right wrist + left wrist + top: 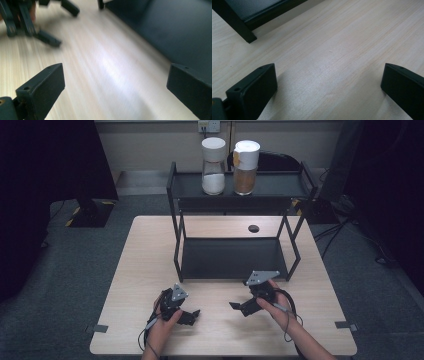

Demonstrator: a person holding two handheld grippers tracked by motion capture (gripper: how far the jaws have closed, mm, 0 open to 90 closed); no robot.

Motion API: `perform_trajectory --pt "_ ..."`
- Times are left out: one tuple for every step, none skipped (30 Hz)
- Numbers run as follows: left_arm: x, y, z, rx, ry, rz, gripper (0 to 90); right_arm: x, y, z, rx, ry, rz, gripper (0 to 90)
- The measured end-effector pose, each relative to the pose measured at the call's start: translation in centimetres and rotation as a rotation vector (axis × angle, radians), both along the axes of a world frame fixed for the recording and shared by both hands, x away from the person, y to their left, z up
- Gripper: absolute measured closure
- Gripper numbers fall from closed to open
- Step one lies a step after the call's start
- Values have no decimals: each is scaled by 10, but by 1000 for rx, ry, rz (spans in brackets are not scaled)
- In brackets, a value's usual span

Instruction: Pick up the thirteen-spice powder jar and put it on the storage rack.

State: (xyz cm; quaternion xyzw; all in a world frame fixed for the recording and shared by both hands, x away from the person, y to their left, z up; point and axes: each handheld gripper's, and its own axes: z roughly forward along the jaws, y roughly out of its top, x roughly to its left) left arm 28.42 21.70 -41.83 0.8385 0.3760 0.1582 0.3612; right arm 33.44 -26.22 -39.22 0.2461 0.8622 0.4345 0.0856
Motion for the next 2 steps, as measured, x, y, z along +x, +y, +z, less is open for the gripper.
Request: perform_trajectory --pt "0 0 0 0 0 0 0 -1 0 -5 -16 5 -1 6" --pt "0 0 0 0 0 0 0 -3 2 -10 -40 2 1 12"
